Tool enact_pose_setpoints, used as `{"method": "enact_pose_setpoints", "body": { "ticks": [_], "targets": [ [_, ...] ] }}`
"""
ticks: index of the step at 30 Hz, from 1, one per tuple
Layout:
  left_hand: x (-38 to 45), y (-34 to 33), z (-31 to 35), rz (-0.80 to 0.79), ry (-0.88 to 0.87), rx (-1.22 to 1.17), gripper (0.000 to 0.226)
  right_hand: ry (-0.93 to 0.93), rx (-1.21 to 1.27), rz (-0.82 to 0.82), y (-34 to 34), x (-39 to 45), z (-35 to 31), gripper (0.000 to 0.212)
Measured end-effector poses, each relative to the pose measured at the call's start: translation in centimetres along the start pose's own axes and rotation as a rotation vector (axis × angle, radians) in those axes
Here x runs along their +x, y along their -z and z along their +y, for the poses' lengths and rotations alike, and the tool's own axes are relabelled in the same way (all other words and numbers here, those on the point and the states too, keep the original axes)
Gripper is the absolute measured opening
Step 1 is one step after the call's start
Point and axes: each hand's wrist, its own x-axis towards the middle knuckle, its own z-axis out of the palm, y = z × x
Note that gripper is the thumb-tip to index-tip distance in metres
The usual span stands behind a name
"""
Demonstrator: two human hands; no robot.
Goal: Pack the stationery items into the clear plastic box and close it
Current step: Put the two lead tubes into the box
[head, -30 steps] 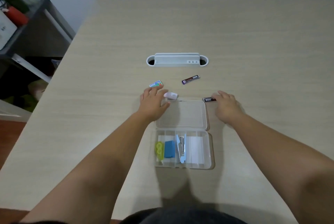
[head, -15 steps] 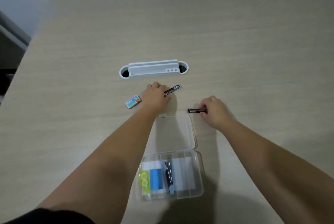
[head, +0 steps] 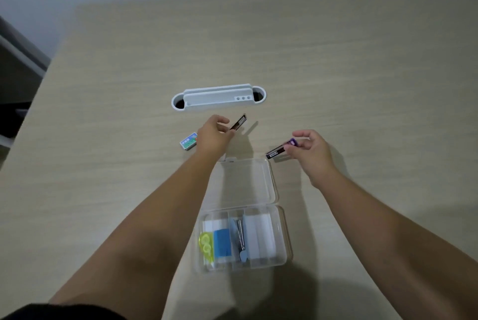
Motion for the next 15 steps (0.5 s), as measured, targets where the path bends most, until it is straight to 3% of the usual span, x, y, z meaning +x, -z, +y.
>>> {"method": "enact_pose_setpoints", "body": {
  "ticks": [4, 8, 12, 15],
  "targets": [
    [-4.6, 2.4, 0.4, -0.085, -0.016, -0.203, 0.032, -0.019, 0.068, -0.041, -0.1, -2.6, -0.4, 0.018],
    [-10.3, 4.4, -1.0, -0.197, -0.106, -0.154, 0.037, -0.110, 0.012, -0.146, 0.0, -5.4, 0.7, 0.012],
    [-14.0, 5.6, -2.5, -0.182, -0.080, -0.111, 0.039, -0.133, -0.188, -0.323, -1.2, -8.7, 2.4, 0.015],
    [-17.1, 7.1, -4.0, -0.088, -0.050, -0.143, 0.041, -0.013, -0.498, -0.495, -2.9, -12.1, 3.3, 0.014]
  ]
}}
